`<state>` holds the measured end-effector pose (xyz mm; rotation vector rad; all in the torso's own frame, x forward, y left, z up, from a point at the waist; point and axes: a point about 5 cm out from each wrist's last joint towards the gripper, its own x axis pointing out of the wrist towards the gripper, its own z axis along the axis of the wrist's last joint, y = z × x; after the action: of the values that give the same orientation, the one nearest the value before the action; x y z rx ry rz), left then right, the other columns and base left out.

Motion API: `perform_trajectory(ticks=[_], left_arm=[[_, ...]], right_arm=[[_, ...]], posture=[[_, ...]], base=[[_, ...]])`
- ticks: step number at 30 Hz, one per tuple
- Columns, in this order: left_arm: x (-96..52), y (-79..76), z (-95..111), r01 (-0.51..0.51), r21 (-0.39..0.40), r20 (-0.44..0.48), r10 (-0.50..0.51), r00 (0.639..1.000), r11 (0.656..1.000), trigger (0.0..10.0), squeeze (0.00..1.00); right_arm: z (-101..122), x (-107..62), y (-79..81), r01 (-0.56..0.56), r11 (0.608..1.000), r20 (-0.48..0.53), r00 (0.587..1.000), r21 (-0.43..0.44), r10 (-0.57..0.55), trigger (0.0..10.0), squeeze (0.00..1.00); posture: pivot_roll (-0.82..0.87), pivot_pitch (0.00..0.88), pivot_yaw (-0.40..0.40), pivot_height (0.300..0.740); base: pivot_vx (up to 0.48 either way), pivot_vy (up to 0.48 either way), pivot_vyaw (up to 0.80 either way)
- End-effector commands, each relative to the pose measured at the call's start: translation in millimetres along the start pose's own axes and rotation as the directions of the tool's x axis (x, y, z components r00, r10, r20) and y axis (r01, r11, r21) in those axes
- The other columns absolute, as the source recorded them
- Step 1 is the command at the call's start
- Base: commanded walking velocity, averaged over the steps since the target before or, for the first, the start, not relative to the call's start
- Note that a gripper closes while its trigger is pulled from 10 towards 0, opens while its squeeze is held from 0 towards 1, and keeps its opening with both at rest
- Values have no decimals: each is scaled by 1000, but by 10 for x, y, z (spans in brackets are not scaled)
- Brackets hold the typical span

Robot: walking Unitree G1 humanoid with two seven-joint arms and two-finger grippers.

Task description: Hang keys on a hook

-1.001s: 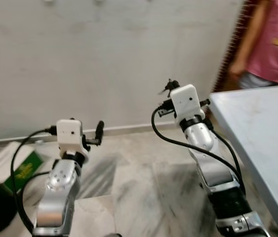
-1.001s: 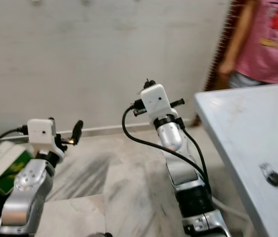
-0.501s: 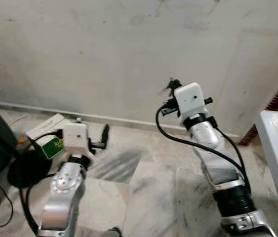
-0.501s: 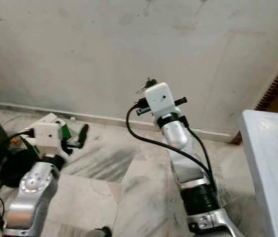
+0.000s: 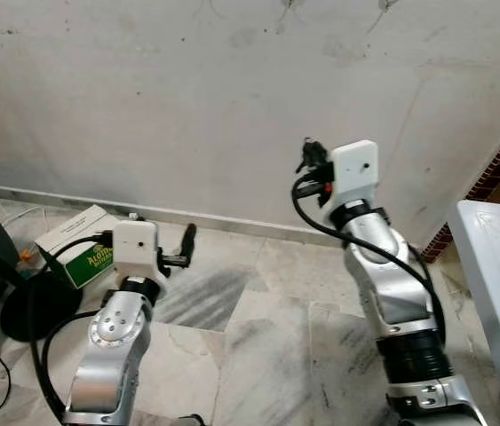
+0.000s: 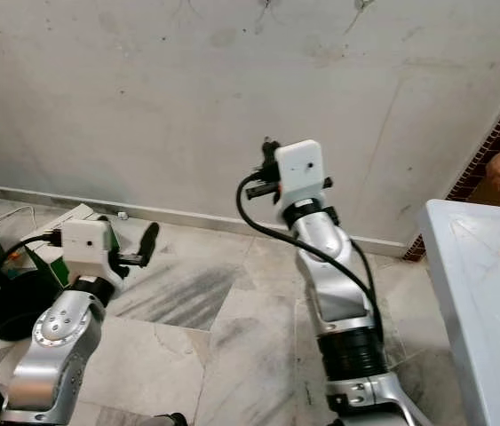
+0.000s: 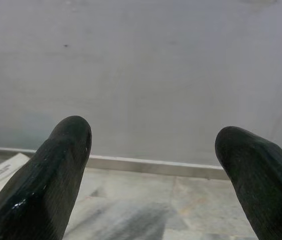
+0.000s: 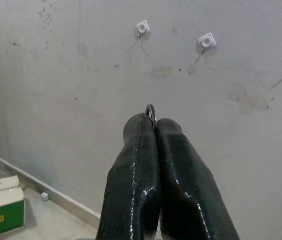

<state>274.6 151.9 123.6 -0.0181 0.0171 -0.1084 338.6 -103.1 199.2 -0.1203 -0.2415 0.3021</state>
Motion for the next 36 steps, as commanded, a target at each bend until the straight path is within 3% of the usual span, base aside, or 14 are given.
perform_trajectory(ticks=[1, 14, 36], left_arm=[[-15, -2, -14, 24, -19, -3, -24, 1000, 1000, 10000, 0], [-20, -1, 17, 68, -81, 13, -67, 998, 994, 10000, 0], [-32, -43, 20, 111, -100, 16, -110, 994, 989, 10000, 0]], right_arm=[[33, 10, -37, 3, 1000, 9, 1000, -9, -3, 10000, 0], [-24, -71, -84, 30, 999, -12, 999, -20, -30, 10000, 0], [-52, -116, -114, 54, 998, -24, 998, -31, -55, 10000, 0]], posture=[[66, 61, -26, 740], [62, 68, -19, 740], [58, 72, -11, 740]], base=[[0, 0, 0], [0, 0, 0], [342, 0, -39]])
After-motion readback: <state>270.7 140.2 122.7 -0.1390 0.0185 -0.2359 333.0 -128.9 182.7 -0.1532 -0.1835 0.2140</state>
